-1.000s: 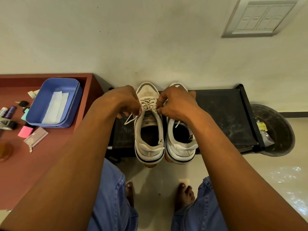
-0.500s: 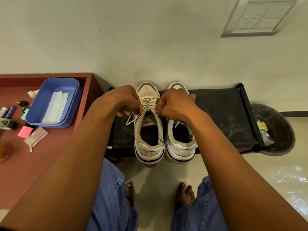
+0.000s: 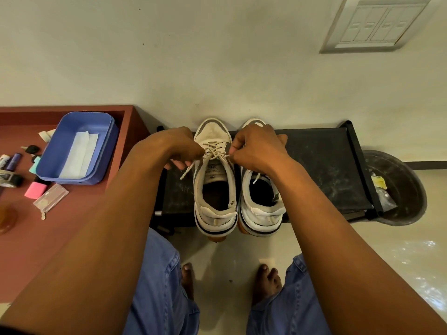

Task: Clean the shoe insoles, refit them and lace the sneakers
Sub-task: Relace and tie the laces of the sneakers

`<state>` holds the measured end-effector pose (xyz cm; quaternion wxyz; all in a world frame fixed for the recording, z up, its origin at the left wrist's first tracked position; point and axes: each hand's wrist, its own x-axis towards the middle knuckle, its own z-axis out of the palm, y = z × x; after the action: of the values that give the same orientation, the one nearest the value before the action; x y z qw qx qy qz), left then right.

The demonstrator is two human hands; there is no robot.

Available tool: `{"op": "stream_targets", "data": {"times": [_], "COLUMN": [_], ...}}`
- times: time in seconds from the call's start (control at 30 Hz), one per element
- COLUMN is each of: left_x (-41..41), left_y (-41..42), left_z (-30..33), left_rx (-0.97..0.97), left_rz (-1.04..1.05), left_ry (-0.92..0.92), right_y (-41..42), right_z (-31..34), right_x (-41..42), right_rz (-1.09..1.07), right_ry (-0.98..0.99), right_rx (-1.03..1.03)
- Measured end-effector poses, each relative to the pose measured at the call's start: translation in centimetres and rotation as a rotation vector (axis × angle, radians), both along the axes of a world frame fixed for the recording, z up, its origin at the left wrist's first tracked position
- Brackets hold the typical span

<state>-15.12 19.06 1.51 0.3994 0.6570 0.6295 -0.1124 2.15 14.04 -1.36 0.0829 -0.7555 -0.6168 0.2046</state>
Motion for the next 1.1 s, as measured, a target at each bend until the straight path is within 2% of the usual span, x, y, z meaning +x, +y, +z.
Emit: {"op": "stream_targets", "data": {"times": [0.17, 0.4, 0.8, 1.0, 1.1], "left_x": [-0.27, -0.19, -0.12, -0.30, -0.23], "left_y": [0.37, 0.04, -0.02, 0.01, 0.19], "left_z": [0.10, 0.46, 0.35, 0.06, -0.28], "left_rx": [0.124, 0.297, 0.349, 0.334, 0.311], "left_rz": [0.050, 0.043, 0.013, 0.084, 0.149], "left_ry": [0.004, 0.109, 0.144, 0.124, 0.026], "right_y": [-0.02, 0.01, -0.20, -0.62, -0.41], "right_z": [0.02, 0.16, 0.48, 0.91, 0.73], "right_x": [0.33, 0.68, 0.33, 0.09, 0.06], "right_rz": [-0.080, -0.169, -0.195, -0.247, -0.266], "right_ry": [0.013, 0.047, 0.006, 0.145, 0.228], "right_rx": [0.055, 0.107, 0.209, 0.192, 0.176]}}
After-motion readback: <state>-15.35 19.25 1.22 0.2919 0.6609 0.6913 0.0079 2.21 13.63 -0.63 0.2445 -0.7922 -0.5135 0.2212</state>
